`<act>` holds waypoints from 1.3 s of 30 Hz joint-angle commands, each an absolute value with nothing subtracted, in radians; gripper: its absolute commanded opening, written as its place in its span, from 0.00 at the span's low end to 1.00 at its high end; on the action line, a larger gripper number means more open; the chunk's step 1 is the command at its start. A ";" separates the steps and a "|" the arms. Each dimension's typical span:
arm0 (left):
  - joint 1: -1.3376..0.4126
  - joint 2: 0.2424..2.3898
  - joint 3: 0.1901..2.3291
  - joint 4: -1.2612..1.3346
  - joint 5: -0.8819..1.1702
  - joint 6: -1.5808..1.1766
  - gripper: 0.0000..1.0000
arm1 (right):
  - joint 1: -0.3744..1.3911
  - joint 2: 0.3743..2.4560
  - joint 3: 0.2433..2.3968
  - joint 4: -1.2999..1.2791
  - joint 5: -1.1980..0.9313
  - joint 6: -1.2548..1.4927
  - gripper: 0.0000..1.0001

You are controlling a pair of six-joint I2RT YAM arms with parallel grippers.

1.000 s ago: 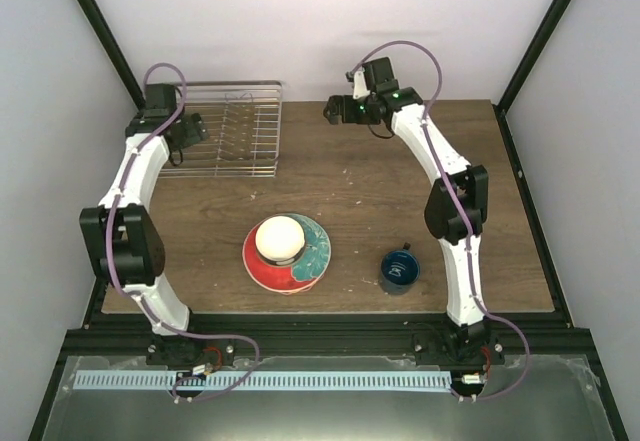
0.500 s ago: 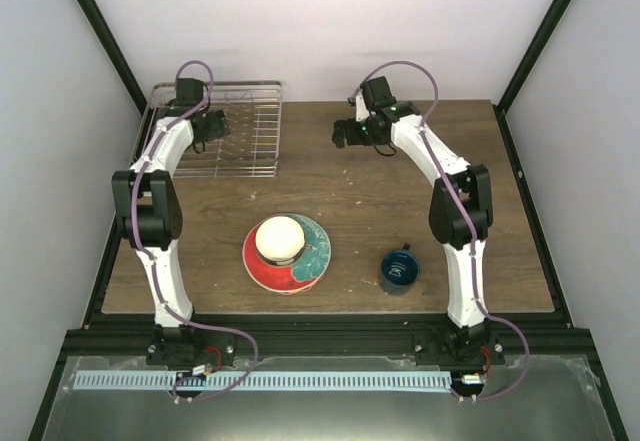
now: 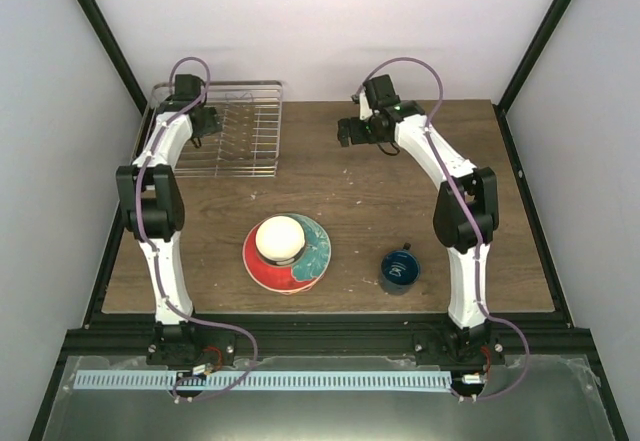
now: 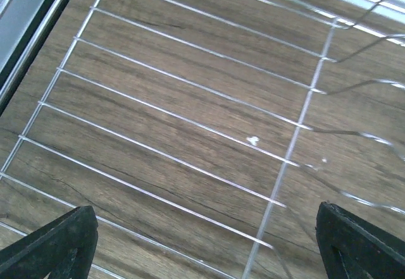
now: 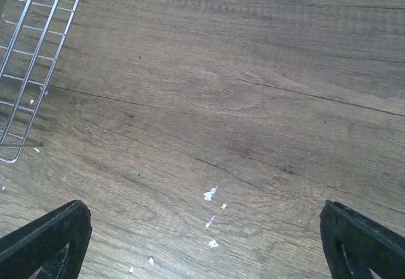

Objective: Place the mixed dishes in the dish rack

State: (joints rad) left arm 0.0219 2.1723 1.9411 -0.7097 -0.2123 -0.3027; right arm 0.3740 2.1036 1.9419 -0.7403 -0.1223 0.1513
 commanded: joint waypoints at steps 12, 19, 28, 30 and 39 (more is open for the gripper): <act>0.027 2.289 1.975 -0.721 -0.205 -0.262 0.95 | 0.378 2.065 1.921 -0.762 -0.061 0.144 1.00; -0.019 2.285 1.927 -0.699 -0.170 -0.249 0.95 | 0.378 2.060 1.921 -0.757 -0.052 0.152 1.00; -0.086 2.264 1.809 -0.654 -0.126 -0.264 0.95 | 0.379 2.058 1.915 -0.765 -0.040 0.166 1.00; -0.098 2.262 1.799 -0.650 -0.113 -0.267 0.95 | 0.378 2.056 1.913 -0.767 -0.038 0.169 1.00; -0.149 2.255 1.790 -0.650 -0.072 -0.292 0.95 | 0.376 2.052 1.947 -0.782 0.016 0.171 1.00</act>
